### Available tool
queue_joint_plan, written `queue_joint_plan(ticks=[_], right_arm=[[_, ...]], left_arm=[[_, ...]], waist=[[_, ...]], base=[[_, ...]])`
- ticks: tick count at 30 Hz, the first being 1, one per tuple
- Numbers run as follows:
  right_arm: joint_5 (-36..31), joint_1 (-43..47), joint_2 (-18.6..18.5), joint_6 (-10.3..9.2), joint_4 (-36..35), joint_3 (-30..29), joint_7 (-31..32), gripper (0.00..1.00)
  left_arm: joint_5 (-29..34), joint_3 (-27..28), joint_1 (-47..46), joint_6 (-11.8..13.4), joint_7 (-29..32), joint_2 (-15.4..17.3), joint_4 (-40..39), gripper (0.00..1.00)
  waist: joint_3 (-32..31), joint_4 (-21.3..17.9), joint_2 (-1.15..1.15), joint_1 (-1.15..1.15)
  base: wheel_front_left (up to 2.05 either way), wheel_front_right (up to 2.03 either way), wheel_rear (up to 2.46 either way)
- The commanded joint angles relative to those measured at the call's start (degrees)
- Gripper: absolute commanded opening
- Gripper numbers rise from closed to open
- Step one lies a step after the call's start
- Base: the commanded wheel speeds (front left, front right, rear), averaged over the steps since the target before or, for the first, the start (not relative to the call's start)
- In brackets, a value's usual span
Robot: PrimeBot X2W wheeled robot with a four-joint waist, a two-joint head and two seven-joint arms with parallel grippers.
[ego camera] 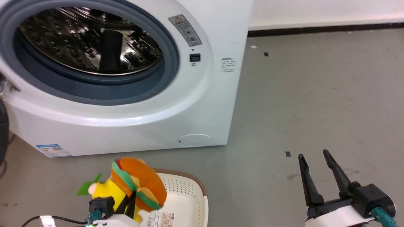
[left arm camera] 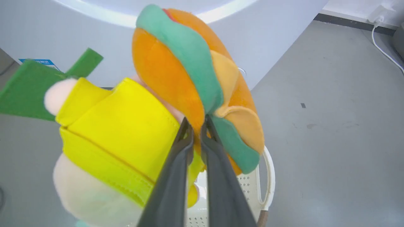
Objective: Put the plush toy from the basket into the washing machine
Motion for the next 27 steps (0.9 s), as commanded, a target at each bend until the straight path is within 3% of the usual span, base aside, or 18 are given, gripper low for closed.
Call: queue_joint_plan(ticks=[1, 10, 16, 27], right_arm=[[-0.60, 0.93, -0.01, 0.03, 0.03, 0.03, -0.25, 1.00], [0.10, 1.12, -0.01, 0.03, -0.72, 0.14, -0.25, 1.00], [0.11, 0.15, -0.01, 0.03, -1.08, 0.61, -0.25, 1.00], [0.47, -5.07, -0.01, 0.03, -4.08, 2.54, -0.25, 1.00]], left_arm=[[0.97, 0.93, 0.84, 0.35, -0.32, 0.08, -3.78, 0.00], [4.27, 4.77, 1.70, 0.81, -0.32, 0.78, -22.40, 0.00], [5.21, 5.33, -0.70, 0.37, 0.03, 2.92, -28.63, 0.00], [4.10, 9.16, -16.22, 0.49, 11.34, 10.41, -36.01, 0.00]], waist=[[-1.43, 1.18, 0.00, 0.01], [-0.51, 1.10, 0.00, 0.01], [2.06, -0.35, 0.00, 0.01], [13.09, -5.37, 0.00, 0.01]], base=[[0.00, 0.00, 0.00], [0.00, 0.00, 0.00], [0.00, 0.00, 0.00], [0.00, 0.00, 0.00]])
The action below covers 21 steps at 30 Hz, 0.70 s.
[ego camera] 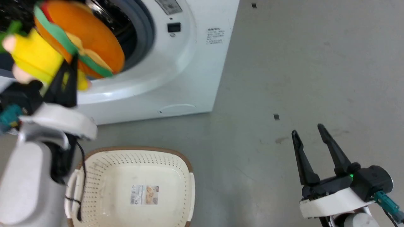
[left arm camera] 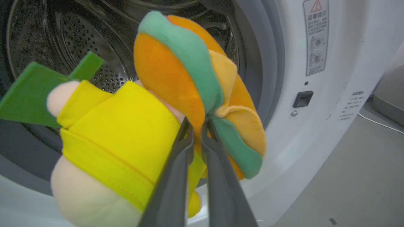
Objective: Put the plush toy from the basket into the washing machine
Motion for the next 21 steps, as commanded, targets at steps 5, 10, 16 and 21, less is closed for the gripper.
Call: queue_joint_plan(ticks=[5, 10, 16, 21], right_arm=[[1.51, -2.91, -0.03, 0.03, -1.37, 0.89, -0.25, 1.00], [2.18, -5.19, -0.03, 0.03, -3.85, 2.15, -0.25, 1.00], [4.53, -7.96, -0.03, 0.03, -7.34, 3.33, -0.25, 1.00], [5.59, -9.14, -0.03, 0.03, -9.15, 4.46, -0.25, 1.00]], left_arm=[[-0.72, 0.48, -10.35, -1.42, 6.10, 4.70, 0.15, 0.00], [-2.24, 1.54, -20.90, -2.06, 12.00, 7.94, 3.59, 0.00], [-1.54, 1.51, -34.40, -2.53, 17.55, 12.87, 12.57, 0.00], [0.54, -0.21, -43.76, -2.87, 21.45, 16.35, 20.92, 0.00]], waist=[[8.62, -4.55, 0.00, 0.00], [14.10, -6.60, 0.00, 0.00], [19.42, -9.18, 0.00, 0.00], [22.85, -11.16, 0.00, 0.00]], base=[[0.00, 0.00, 0.00], [0.00, 0.00, 0.00], [0.00, 0.00, 0.00], [0.00, 0.00, 0.00]])
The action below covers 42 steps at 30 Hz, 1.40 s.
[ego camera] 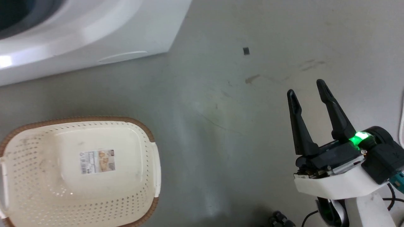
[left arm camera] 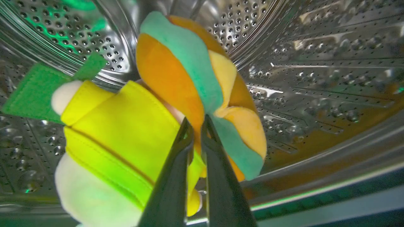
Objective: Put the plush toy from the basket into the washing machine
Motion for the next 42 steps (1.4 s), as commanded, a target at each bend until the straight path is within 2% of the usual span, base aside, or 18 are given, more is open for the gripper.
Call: queue_joint_plan(ticks=[1, 9, 16, 20, 21, 22, 29, 35, 41, 42], right_arm=[[0.51, -1.03, -0.01, 0.03, -0.61, 0.41, -0.25, 1.00], [1.79, -1.62, -0.01, 0.03, -1.04, 1.90, -0.25, 1.00], [1.91, -2.02, -0.01, 0.03, -1.18, 1.62, -0.25, 1.00], [1.38, -2.40, -0.01, 0.03, -0.88, 1.31, -0.25, 1.00], [1.20, -2.48, -0.01, 0.03, -0.80, 1.27, -0.25, 1.00], [1.06, -2.51, -0.01, 0.03, -0.71, 1.17, -0.25, 1.00], [-1.26, -1.90, -0.01, 0.03, 0.47, 0.46, -0.25, 1.00], [-3.95, 0.43, -0.01, 0.03, 2.96, -1.10, -0.25, 1.00], [-7.84, 4.17, -0.01, 0.03, 5.93, -1.72, -0.25, 1.00], [-7.84, 4.17, -0.01, 0.03, 5.93, -1.72, -0.25, 1.00]], left_arm=[[0.63, -0.62, -2.72, -0.29, 0.30, 0.69, 1.43, 0.00], [2.65, -2.74, -11.84, -0.50, -1.03, 2.42, 10.32, 0.00], [2.92, -6.51, -12.57, -1.36, -1.19, 2.77, 16.01, 0.00], [2.34, -8.22, -12.06, -1.59, -3.22, 2.57, 17.77, 0.00], [2.20, -8.56, -11.90, -1.61, -4.08, 2.45, 18.11, 0.21], [2.17, -8.90, -11.69, -1.63, -5.00, 2.34, 18.47, 1.00], [-0.76, -9.28, -7.55, -1.71, -11.48, -0.34, 21.70, 1.00], [-4.10, -10.57, -0.34, -1.75, -18.29, -3.05, 22.37, 1.00], [-7.03, -11.47, 10.08, -1.76, -25.70, -7.09, 21.51, 1.00], [-7.03, -11.47, 10.08, -1.76, -25.70, -7.09, 21.51, 1.00]], waist=[[2.72, -2.23, 0.00, -0.01], [5.74, -4.01, 0.00, -0.01], [6.59, -3.79, 0.00, -0.01], [6.03, -3.02, 0.00, -0.01], [5.75, -2.77, 0.00, -0.01], [5.41, -2.50, 0.00, -0.01], [-1.11, 0.14, 0.00, -0.01], [-10.59, 3.35, 0.00, -0.01], [-20.98, 7.32, 0.00, -0.01], [-20.98, 7.32, 0.00, -0.01]], base=[[0.00, 0.00, 0.00], [0.00, 0.00, 0.00], [0.00, 0.00, 0.00], [0.00, 0.00, 0.00], [0.00, 0.00, 0.00], [0.00, 0.00, 0.00], [0.00, 0.00, 0.00], [0.00, 0.00, 0.00], [0.00, 0.00, 0.00], [0.00, 0.00, 0.00]])
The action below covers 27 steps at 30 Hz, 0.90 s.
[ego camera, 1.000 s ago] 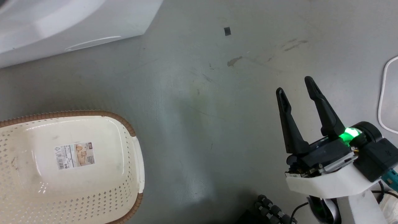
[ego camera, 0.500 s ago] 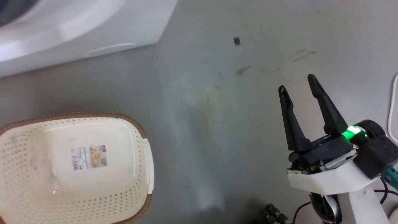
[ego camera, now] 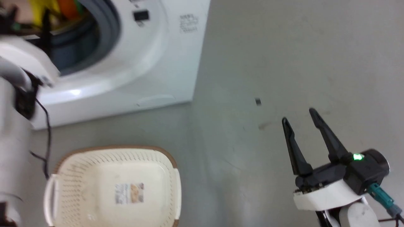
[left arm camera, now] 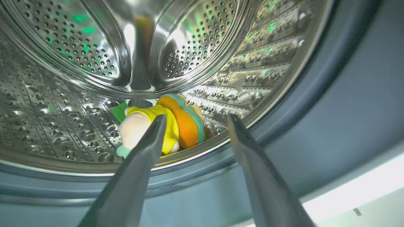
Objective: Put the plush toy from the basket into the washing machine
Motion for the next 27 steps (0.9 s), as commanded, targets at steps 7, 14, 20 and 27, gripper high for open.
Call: queue_joint_plan(ticks=[7, 14, 20, 27], right_arm=[[-1.95, 5.15, -0.01, 0.03, 1.22, -2.04, -0.25, 1.00], [-2.52, 9.21, -0.01, 0.03, 2.00, -3.40, -0.25, 1.00], [-2.23, 11.47, -0.01, 0.03, 2.23, -3.84, -0.25, 1.00], [-1.56, 13.18, -0.01, 0.03, 2.73, -4.61, -0.25, 1.00]], left_arm=[[-1.43, -0.98, 12.63, 1.08, -5.18, -4.97, -6.29, 1.00], [-2.50, -0.36, 27.16, 5.51, -6.98, -8.47, -18.58, 1.00], [-3.11, 1.30, 40.68, 10.38, -7.43, -10.62, -30.77, 1.00], [-2.04, 1.50, 53.79, 13.85, -7.54, -11.14, -38.06, 1.00]], waist=[[-15.20, 8.17, 0.00, 0.00], [-20.77, 11.00, 0.00, 0.00], [-23.14, 12.20, 0.00, 0.00], [-24.42, 12.74, 0.00, 0.00]], base=[[0.00, 0.00, 0.00], [0.00, 0.00, 0.00], [0.00, 0.00, 0.00], [0.00, 0.00, 0.00]])
